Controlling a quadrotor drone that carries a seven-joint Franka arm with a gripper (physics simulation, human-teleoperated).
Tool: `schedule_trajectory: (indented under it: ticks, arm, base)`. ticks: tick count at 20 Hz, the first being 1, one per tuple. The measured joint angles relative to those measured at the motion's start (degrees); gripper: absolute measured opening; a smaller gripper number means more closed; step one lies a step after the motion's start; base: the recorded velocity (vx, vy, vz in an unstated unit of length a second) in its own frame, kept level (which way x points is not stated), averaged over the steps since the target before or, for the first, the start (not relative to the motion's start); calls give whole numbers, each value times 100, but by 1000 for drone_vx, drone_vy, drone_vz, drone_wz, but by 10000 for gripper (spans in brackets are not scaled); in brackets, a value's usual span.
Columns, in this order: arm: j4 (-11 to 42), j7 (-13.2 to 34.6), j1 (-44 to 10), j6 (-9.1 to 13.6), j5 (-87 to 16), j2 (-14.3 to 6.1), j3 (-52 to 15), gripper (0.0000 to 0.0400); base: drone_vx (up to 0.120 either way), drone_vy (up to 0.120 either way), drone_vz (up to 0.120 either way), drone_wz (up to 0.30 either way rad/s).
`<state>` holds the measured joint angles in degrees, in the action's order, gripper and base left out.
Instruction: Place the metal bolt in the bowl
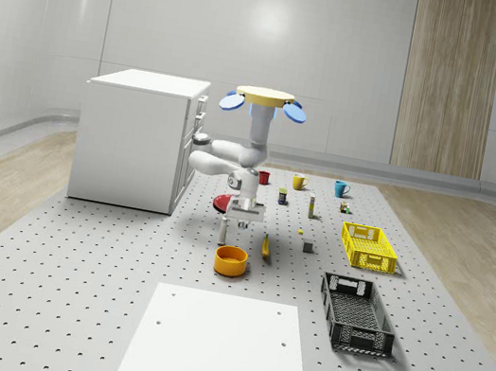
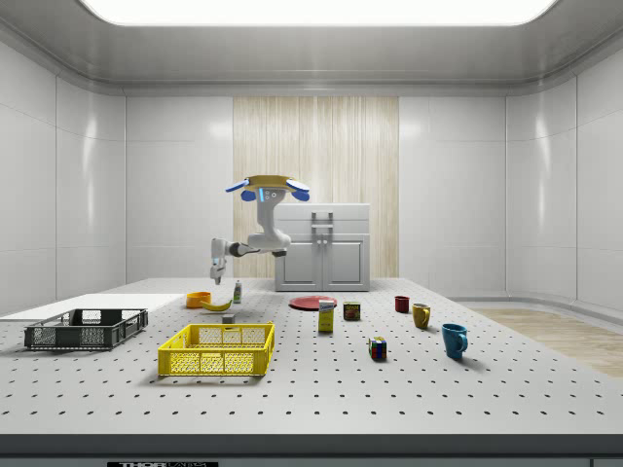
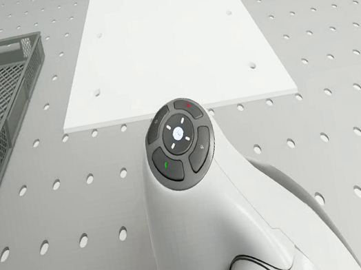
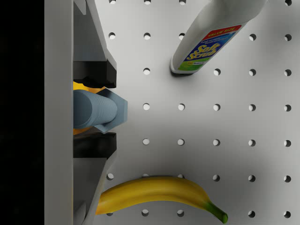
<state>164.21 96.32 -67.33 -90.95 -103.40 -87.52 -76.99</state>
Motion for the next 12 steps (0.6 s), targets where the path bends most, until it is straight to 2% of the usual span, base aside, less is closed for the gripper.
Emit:
schedule_trajectory:
  ticks: [3,11,12]
  arm:
    - [0,1,-1,-4,2,-5,-1,139]
    - [-1,3,-4,-15,6,-16,-2,139]
    - [-1,4,-4,-16,7,-17,-2,139]
  base:
    - [120,-80,0,0]
    - [120,0,0,0]
    - [120,-120,0,0]
